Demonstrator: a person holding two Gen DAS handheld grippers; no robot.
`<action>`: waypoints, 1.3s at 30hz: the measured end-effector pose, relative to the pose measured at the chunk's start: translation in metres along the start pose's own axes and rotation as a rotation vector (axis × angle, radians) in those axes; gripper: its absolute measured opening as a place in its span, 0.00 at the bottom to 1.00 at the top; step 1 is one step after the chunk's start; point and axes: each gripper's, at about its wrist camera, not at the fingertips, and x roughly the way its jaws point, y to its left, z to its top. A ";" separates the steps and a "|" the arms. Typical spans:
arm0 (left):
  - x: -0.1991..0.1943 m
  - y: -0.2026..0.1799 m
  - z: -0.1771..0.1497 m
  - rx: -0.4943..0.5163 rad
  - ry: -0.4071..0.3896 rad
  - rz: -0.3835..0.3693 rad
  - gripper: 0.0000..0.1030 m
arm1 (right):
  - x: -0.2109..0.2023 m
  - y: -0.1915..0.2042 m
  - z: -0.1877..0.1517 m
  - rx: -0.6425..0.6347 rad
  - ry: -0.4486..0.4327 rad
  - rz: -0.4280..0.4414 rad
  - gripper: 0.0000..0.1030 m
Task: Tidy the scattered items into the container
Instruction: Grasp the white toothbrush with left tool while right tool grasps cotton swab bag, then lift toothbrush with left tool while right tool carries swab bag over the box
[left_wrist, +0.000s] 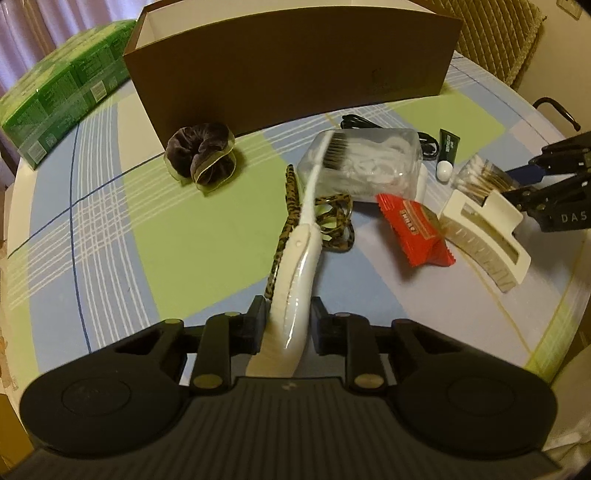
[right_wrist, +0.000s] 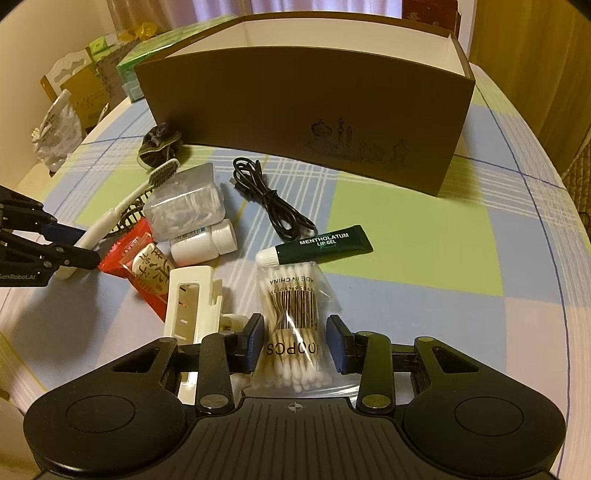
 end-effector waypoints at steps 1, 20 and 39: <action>-0.001 0.000 -0.001 0.000 0.001 -0.002 0.19 | 0.000 0.001 0.000 -0.004 -0.001 -0.003 0.40; -0.036 0.010 -0.007 -0.123 -0.042 -0.103 0.18 | -0.021 -0.006 0.002 0.039 -0.035 -0.012 0.26; -0.009 0.000 0.000 -0.194 0.029 -0.063 0.17 | -0.024 -0.011 -0.008 0.062 -0.018 -0.001 0.26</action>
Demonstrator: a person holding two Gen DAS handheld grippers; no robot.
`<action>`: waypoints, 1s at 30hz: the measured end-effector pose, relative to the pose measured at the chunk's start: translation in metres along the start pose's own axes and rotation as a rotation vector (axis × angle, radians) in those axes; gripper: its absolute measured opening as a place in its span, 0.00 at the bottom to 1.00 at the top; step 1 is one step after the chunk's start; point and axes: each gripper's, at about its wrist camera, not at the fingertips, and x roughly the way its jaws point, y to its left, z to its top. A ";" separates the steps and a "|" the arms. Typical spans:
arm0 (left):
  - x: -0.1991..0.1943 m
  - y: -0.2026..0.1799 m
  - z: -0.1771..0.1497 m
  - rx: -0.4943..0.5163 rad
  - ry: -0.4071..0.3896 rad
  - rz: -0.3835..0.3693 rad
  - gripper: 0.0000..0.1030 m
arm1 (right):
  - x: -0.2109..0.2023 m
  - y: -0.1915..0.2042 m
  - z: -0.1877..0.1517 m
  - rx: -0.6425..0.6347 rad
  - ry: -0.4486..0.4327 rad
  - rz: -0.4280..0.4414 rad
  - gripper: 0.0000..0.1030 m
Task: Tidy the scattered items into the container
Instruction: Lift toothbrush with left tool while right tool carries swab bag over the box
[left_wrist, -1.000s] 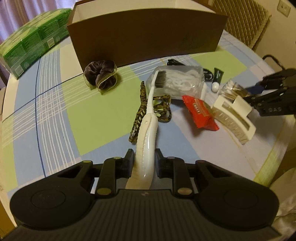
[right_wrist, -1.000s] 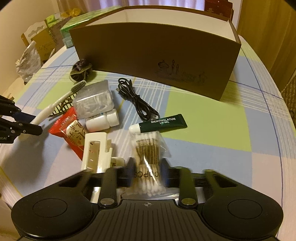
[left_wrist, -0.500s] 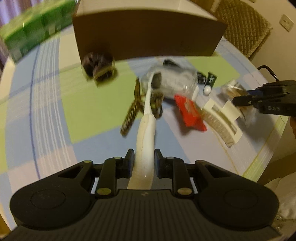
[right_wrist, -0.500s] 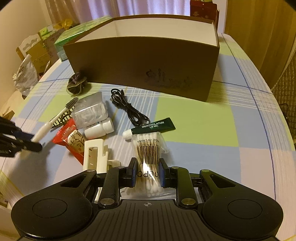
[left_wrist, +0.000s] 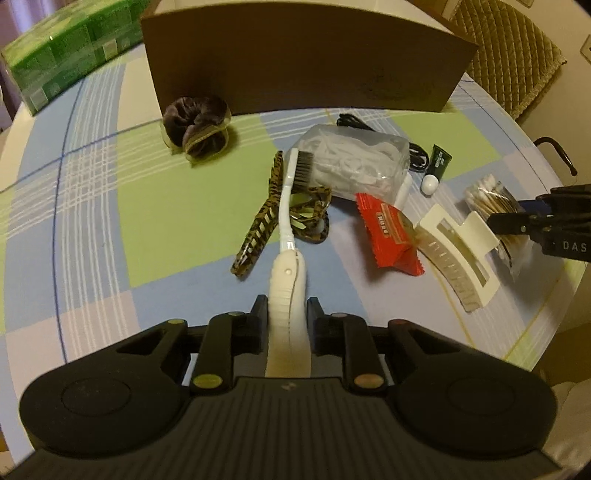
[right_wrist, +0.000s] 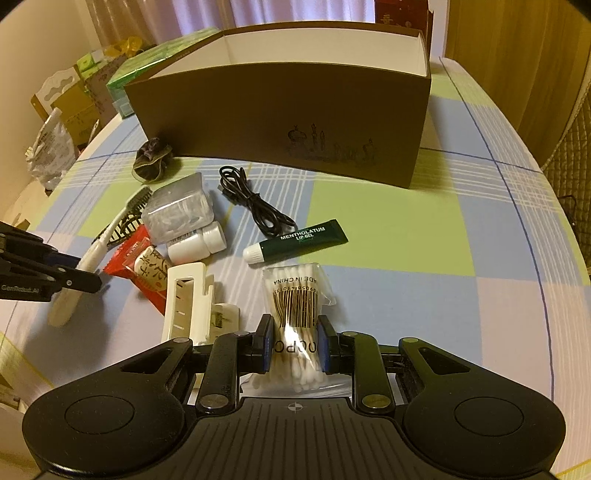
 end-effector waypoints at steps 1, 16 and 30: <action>-0.003 0.000 0.000 -0.001 -0.008 0.001 0.17 | -0.001 0.000 0.000 0.001 -0.001 0.002 0.26; -0.065 0.009 0.016 -0.080 -0.152 -0.024 0.17 | -0.019 0.004 0.022 0.009 -0.064 0.045 0.26; -0.089 -0.004 0.071 -0.085 -0.303 -0.079 0.17 | -0.045 -0.002 0.069 0.079 -0.161 0.095 0.26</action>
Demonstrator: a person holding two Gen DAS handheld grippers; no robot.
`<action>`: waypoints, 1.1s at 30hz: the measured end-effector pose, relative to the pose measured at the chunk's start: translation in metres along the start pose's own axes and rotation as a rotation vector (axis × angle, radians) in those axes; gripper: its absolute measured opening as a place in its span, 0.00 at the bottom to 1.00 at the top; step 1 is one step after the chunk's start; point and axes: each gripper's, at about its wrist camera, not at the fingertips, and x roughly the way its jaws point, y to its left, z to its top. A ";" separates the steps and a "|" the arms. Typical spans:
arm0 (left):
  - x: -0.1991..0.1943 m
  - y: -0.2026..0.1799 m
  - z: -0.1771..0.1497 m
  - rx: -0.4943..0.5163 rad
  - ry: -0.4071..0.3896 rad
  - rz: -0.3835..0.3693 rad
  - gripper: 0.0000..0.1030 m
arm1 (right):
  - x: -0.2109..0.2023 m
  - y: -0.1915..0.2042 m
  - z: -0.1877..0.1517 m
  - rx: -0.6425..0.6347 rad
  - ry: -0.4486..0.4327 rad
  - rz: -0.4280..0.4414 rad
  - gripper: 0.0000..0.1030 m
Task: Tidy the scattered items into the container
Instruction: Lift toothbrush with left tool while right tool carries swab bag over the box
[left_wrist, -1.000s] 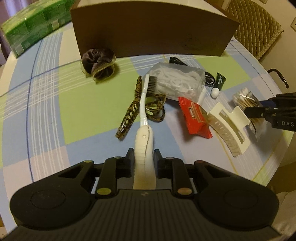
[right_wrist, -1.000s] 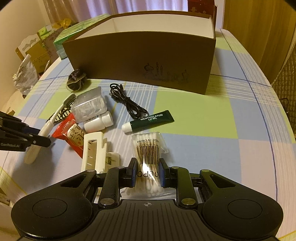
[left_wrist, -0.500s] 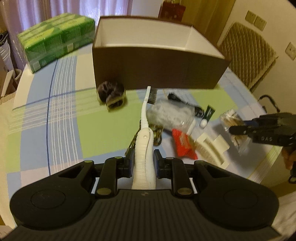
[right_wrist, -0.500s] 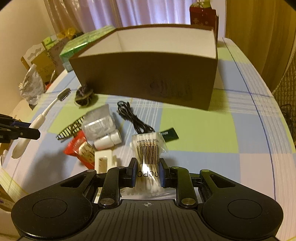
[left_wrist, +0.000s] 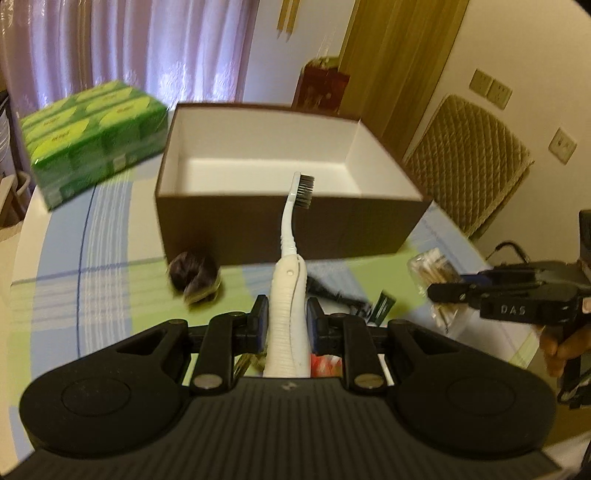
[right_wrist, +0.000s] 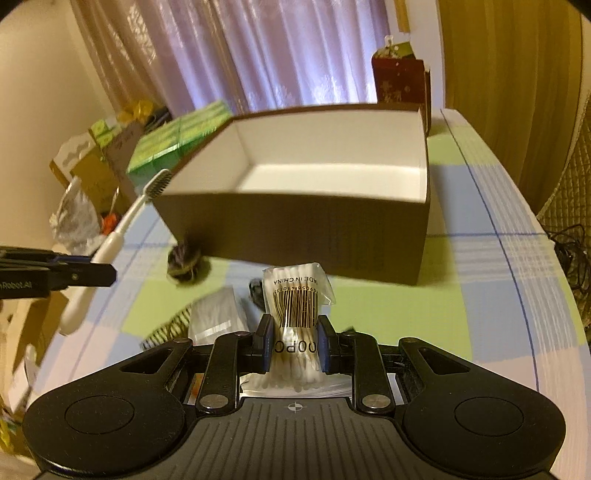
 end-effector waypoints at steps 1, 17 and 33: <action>0.001 -0.002 0.005 0.002 -0.010 -0.004 0.17 | -0.001 -0.001 0.005 0.006 -0.008 0.004 0.26; 0.052 0.002 0.101 -0.031 -0.100 -0.028 0.17 | 0.024 -0.015 0.116 0.093 -0.147 0.055 0.26; 0.186 0.035 0.149 -0.244 0.066 0.001 0.17 | 0.140 -0.054 0.159 0.269 0.023 -0.094 0.26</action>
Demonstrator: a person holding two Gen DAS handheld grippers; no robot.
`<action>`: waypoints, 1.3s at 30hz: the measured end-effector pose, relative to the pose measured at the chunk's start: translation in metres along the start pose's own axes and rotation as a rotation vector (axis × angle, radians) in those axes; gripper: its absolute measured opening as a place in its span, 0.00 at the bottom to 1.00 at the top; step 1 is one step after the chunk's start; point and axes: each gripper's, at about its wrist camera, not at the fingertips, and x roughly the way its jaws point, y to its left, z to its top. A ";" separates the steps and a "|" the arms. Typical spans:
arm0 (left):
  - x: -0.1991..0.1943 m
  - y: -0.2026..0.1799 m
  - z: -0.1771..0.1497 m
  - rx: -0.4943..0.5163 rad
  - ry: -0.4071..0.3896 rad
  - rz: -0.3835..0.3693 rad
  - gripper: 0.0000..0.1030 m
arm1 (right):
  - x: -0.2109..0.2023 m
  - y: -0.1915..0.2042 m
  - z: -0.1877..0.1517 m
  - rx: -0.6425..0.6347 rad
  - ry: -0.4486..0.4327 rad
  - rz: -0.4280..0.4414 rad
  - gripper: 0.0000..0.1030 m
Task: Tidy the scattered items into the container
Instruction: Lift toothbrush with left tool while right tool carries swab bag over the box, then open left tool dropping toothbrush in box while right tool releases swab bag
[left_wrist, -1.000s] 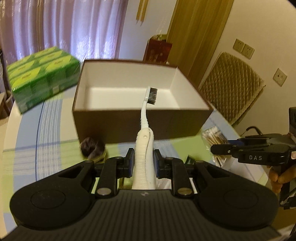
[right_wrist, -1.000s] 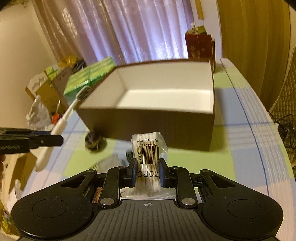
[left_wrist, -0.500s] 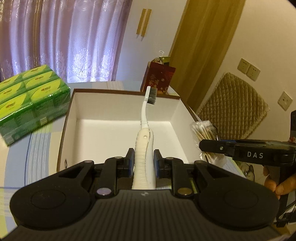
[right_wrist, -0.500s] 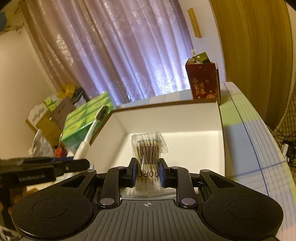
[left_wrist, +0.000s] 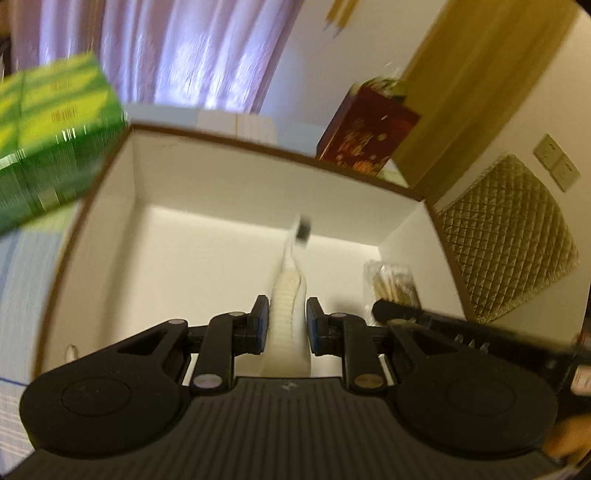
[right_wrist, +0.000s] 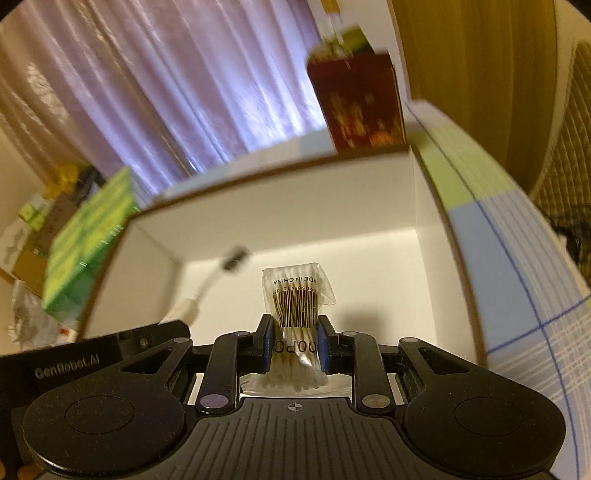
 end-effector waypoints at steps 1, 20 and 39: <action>0.007 0.001 0.000 -0.006 0.011 0.008 0.16 | 0.007 -0.002 0.000 0.007 0.024 -0.011 0.26; 0.046 0.014 -0.006 -0.056 0.179 0.114 0.17 | 0.041 -0.009 -0.006 0.014 0.149 -0.031 0.26; 0.000 0.011 -0.005 0.123 0.107 0.256 0.59 | -0.002 0.019 -0.009 -0.195 0.071 -0.078 0.96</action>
